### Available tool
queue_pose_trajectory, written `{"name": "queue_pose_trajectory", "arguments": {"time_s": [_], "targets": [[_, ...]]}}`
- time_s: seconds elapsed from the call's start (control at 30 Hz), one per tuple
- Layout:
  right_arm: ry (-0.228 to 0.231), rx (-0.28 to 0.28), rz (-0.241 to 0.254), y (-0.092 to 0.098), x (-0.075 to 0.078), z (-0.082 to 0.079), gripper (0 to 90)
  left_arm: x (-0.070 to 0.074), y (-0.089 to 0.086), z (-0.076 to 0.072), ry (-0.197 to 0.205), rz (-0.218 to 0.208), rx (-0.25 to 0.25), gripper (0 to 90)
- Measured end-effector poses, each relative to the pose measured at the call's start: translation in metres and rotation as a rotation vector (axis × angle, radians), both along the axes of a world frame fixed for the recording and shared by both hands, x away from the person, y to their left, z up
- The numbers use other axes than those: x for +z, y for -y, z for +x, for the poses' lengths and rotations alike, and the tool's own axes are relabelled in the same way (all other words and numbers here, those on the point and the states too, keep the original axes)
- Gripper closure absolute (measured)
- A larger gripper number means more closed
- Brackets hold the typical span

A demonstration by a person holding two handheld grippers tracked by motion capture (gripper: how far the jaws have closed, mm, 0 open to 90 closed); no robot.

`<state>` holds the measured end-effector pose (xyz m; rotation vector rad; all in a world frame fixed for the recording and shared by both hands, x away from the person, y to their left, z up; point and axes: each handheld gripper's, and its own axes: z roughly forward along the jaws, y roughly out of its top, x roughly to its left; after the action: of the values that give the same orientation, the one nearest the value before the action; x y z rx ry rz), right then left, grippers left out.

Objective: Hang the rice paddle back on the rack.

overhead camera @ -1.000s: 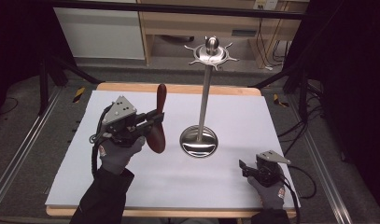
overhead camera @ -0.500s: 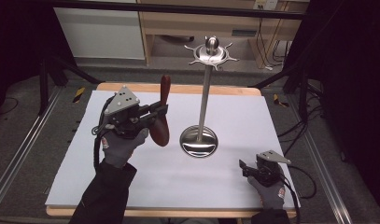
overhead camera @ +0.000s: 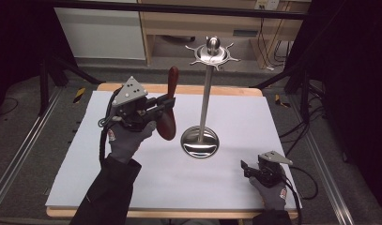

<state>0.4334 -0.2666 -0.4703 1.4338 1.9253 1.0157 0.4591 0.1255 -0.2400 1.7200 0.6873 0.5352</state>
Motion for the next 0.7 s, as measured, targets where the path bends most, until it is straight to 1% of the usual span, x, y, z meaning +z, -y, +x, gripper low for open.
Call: {"name": "queue_pose_trajectory", "arguments": {"time_s": [0.23,0.27,0.3,0.33,0.37,0.43,0.5,0.7], "targets": [[0.004,0.002,-0.009,0.0,0.0,0.001,26.4,0.003,0.004,0.004,0.003,0.001,0.002,78.2],[0.003,0.002,-0.006,0.001,0.0,0.001,26.4,0.004,0.004,0.005,0.006,0.009,0.0,78.3],[0.003,0.001,-0.005,0.001,0.0,0.001,26.4,0.004,0.004,0.006,0.002,-0.003,0.002,78.3],[0.003,0.0,-0.007,0.0,0.0,0.001,26.4,0.005,0.004,0.007,0.003,0.003,0.0,78.2],[0.002,0.001,-0.008,0.001,-0.001,0.001,26.4,0.006,0.005,0.007,0.002,-0.006,0.002,78.2],[0.003,0.0,-0.007,0.001,0.0,0.001,26.4,0.007,0.006,0.008,0.006,0.004,-0.001,78.3],[-0.004,0.0,0.003,0.0,0.0,0.0,26.4,0.008,0.008,0.009,0.007,0.0,0.0,78.3],[-0.003,0.0,0.001,0.001,0.0,0.0,26.4,0.012,0.013,0.013,0.008,0.007,-0.001,78.2]]}}
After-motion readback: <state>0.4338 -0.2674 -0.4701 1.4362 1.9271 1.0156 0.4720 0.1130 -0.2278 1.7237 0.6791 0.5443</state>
